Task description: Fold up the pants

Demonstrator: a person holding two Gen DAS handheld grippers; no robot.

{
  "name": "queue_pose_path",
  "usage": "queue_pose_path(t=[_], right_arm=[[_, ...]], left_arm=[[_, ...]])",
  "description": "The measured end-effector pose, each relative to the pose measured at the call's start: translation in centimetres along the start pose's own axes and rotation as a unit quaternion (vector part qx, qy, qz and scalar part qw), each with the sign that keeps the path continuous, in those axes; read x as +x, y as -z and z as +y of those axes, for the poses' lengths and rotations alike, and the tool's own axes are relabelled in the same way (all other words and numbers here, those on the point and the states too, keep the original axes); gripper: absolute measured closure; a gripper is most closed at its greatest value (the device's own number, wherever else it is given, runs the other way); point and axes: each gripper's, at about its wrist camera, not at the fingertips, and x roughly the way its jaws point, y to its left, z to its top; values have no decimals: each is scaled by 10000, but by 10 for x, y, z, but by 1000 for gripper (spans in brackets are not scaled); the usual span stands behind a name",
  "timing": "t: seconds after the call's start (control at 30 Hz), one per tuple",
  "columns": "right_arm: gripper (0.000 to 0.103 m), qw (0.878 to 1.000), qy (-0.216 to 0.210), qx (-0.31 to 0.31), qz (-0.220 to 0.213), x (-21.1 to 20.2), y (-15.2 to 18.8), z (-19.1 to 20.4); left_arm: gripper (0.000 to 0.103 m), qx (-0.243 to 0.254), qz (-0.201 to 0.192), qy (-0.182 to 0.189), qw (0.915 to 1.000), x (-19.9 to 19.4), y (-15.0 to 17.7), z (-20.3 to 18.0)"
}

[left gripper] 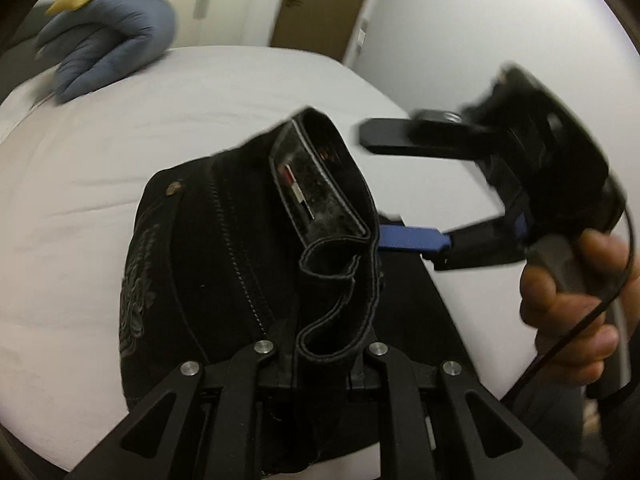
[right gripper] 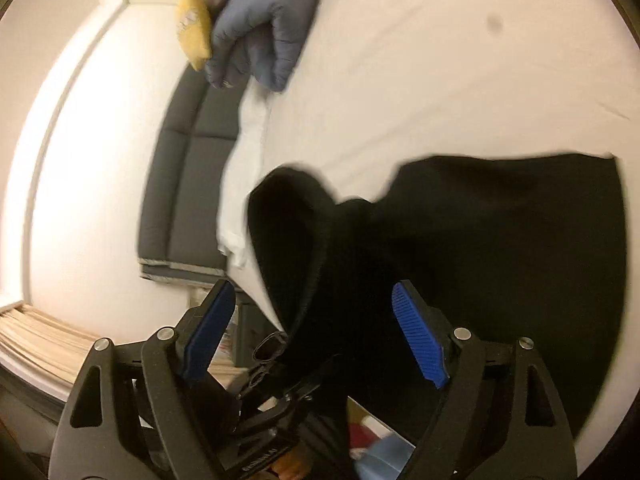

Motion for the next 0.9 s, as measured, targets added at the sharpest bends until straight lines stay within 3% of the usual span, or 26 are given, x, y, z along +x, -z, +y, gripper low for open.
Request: queue_pose_path(t=[0.13, 0.2, 0.23, 0.3, 0.4, 0.7, 0.9], right_arm=[[22, 9969, 745, -46, 250, 0, 12, -21], [26, 9964, 801, 57, 274, 1, 17, -30], [32, 9965, 806, 35, 215, 1, 20, -33], [67, 9950, 969, -146, 184, -2, 21, -30], [81, 9919, 1225, -335, 38, -11, 23, -25], [89, 9813, 1670, -936, -225, -57, 19, -6], [90, 9812, 1716, -825, -302, -87, 25, -39]], left_arm=[[89, 656, 90, -233, 9975, 8, 10, -32], [89, 887, 126, -345, 9954, 12, 12, -42], [89, 988, 132, -405, 9942, 15, 10, -46], [89, 1149, 108, -506, 9920, 16, 12, -50], [88, 1343, 42, -541, 9895, 15, 12, -65], [88, 1910, -5, -527, 9802, 17, 27, -100], [86, 2227, 215, -578, 9729, 45, 34, -117]])
